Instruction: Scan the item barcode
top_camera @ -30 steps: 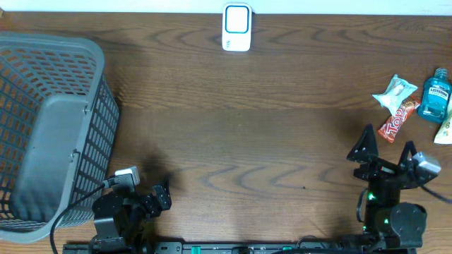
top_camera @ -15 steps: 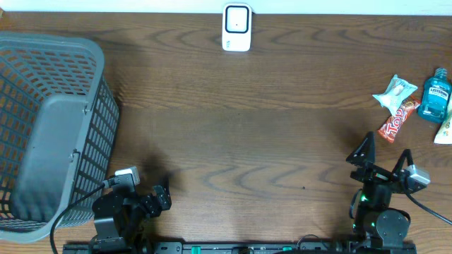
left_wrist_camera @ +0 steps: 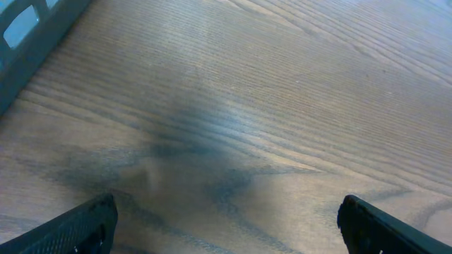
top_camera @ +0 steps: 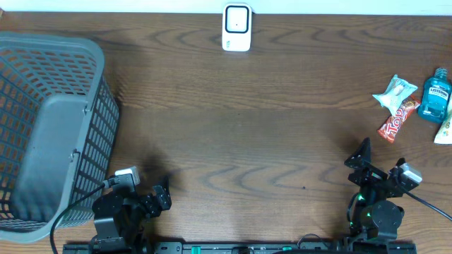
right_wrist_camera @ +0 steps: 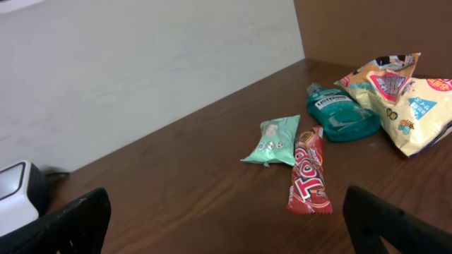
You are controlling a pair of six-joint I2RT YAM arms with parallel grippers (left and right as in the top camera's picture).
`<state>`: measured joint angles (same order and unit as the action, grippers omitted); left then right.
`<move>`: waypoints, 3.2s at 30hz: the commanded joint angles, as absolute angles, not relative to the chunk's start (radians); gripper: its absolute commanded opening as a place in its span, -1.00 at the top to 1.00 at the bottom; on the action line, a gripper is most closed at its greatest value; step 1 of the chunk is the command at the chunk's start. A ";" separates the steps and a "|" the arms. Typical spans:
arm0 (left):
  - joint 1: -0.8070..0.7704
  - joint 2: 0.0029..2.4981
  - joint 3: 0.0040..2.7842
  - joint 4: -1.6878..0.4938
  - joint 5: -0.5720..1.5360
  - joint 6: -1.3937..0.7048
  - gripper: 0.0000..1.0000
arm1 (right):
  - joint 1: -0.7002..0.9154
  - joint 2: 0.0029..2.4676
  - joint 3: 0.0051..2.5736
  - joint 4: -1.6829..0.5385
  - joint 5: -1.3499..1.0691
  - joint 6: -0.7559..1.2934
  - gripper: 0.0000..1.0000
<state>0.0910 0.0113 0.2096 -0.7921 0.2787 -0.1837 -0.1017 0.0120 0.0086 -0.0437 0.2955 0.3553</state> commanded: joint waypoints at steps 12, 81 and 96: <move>0.095 0.010 0.202 -0.859 0.279 -0.185 -0.96 | -0.122 0.005 0.005 -0.052 0.273 0.305 -0.99; 0.038 0.002 0.045 0.072 0.118 0.064 -0.95 | -0.125 0.007 0.005 -0.053 0.218 0.182 -0.98; 0.007 0.002 0.004 -0.067 0.084 0.084 -0.96 | -0.125 0.007 0.005 -0.053 0.218 0.182 -0.98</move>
